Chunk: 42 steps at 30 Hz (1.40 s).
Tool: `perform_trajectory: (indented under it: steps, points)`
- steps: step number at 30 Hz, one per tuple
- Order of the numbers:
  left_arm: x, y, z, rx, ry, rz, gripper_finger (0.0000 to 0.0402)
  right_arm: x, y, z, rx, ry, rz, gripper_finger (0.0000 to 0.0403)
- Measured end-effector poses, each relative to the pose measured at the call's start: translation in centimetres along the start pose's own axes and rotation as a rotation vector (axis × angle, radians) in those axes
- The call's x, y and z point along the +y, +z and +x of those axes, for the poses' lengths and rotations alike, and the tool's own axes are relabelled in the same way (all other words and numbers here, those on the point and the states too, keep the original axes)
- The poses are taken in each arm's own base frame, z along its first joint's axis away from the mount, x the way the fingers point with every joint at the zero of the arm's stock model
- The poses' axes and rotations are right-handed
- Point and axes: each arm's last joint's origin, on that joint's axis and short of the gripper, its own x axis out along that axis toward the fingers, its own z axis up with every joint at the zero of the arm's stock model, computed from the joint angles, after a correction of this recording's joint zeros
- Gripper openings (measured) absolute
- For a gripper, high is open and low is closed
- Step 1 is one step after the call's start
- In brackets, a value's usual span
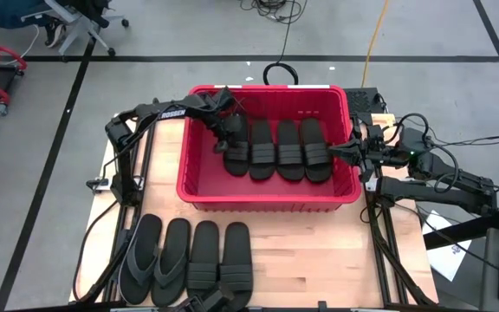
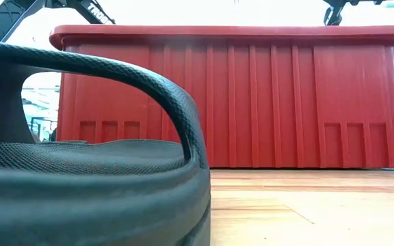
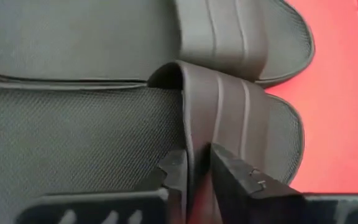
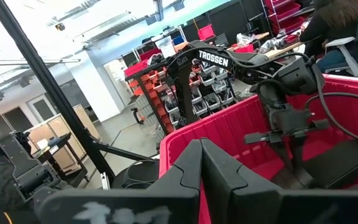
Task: Pick and place slides into bin
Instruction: Put the black slipper into the red bin
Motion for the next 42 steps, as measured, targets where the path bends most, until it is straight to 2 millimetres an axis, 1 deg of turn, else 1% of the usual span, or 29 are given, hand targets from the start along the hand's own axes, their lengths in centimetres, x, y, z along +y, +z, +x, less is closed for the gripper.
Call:
perform_trajectory:
  steps: [10, 17, 21, 25, 29, 35, 42]
  points:
    - [-0.2, -0.2, -0.1, 0.014, -0.032, -0.149, 0.0137, 0.0, 0.0, 0.0, 0.001, 0.003, -0.002, 0.0]
    - [-0.4, -0.3, -0.1, 0.004, -0.07, -0.211, 0.0162, 0.0, 0.0, 0.0, 0.002, 0.004, -0.004, 0.0]
    - [-0.6, -0.1, 0.1, 0.005, -0.071, -0.143, 0.0154, 0.0, 0.0, 0.0, 0.002, 0.004, -0.004, 0.0]
    - [-1.1, 0.2, 0.5, 0.01, -0.075, -0.07, 0.0129, 0.0, 0.0, 0.0, 0.003, 0.005, -0.004, 0.0]
    - [-1.4, 0.9, 1.0, 0.011, -0.034, -0.022, 0.0102, 0.0, 0.0, 0.0, 0.006, 0.006, -0.003, 0.0]
    - [-1.6, 1.3, 1.3, 0.026, 0.022, -0.03, 0.008, 0.0, 0.0, 0.0, 0.006, 0.005, -0.003, 0.0]
    - [-1.5, 1.3, 1.2, 0.042, 0.05, -0.028, 0.0077, 0.0, -0.1, 0.0, 0.008, 0.004, -0.003, 0.0]
